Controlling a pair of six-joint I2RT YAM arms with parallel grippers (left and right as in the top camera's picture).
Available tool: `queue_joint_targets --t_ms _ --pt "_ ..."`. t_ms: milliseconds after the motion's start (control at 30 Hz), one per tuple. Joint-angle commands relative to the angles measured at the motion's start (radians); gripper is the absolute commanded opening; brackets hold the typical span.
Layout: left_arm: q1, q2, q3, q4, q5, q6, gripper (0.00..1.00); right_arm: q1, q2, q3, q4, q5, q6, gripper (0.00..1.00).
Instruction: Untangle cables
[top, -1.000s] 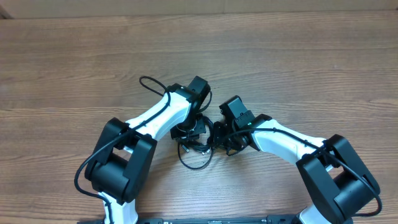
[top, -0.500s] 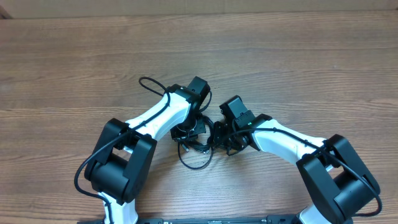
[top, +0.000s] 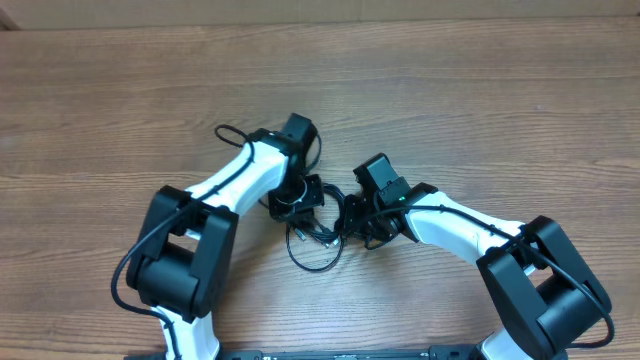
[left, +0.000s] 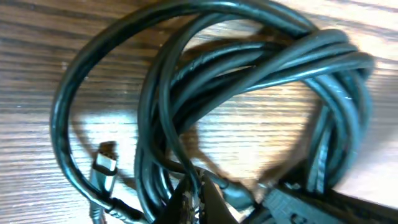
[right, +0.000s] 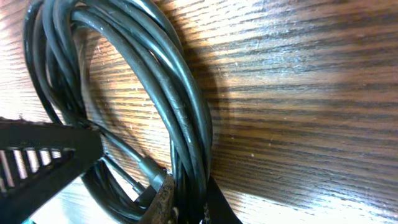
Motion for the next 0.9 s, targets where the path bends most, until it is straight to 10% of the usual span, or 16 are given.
queue_joint_targets --t_ms 0,467,867 --pt "0.058 0.010 0.039 0.015 0.202 0.120 0.04 0.000 0.008 -0.006 0.005 -0.001 -0.009 0.05" --pt "0.261 -0.014 0.043 -0.027 0.537 0.378 0.04 0.000 0.008 -0.006 0.004 -0.001 -0.009 0.05" --pt "0.245 -0.013 0.020 -0.177 -0.144 0.171 0.04 0.000 0.008 -0.006 0.005 -0.001 -0.008 0.05"
